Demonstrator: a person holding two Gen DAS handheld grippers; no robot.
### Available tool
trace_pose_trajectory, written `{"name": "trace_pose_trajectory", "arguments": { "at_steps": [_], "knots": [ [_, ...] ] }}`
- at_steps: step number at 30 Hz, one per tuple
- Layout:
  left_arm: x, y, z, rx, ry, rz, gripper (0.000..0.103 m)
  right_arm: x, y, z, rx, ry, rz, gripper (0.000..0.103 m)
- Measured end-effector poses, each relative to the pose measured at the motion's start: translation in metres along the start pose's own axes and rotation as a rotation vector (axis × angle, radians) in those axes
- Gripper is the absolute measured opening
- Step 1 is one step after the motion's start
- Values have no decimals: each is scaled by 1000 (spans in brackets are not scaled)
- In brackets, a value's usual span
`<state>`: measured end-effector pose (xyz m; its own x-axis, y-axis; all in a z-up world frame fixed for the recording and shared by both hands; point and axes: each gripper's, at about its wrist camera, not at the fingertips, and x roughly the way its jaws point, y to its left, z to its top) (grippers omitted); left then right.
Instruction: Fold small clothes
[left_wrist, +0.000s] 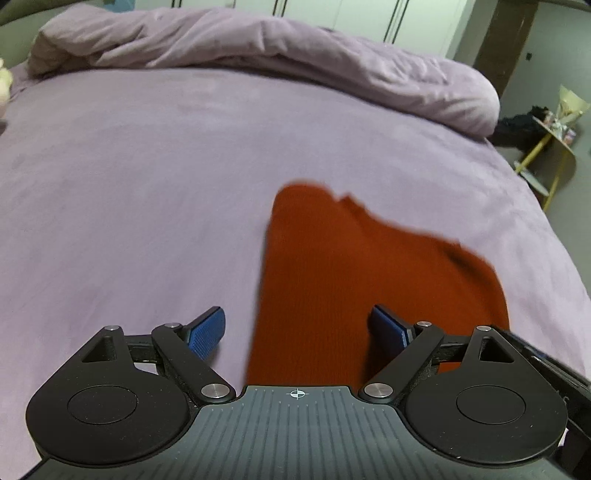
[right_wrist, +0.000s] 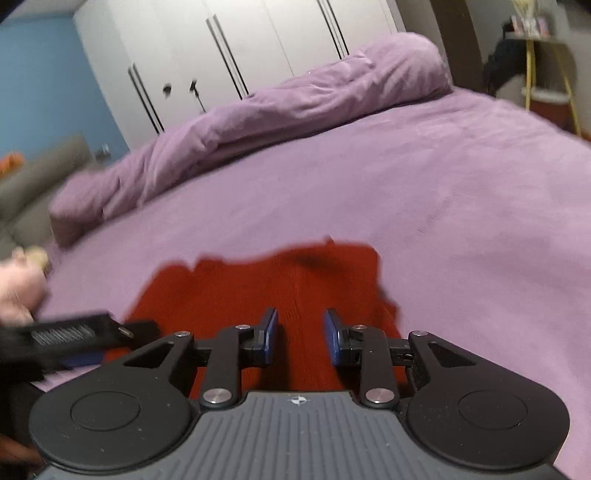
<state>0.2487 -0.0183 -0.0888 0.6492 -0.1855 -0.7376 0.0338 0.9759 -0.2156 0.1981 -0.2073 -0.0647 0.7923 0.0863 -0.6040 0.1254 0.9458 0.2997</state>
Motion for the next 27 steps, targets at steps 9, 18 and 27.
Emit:
{"name": "trace_pose_trajectory", "arguments": {
  "at_steps": [9,18,27],
  "knots": [
    [-41,19,-31,-33,38,21,94,-40,3,-13,-69,47,-153,27],
    [-74,21,-57,-1,74,77,92,-87,-40,-49,268,166,-27,30],
    [-78,19,-64,27,84,68,92,-72,-48,-61,516,203,148,30]
  ]
}}
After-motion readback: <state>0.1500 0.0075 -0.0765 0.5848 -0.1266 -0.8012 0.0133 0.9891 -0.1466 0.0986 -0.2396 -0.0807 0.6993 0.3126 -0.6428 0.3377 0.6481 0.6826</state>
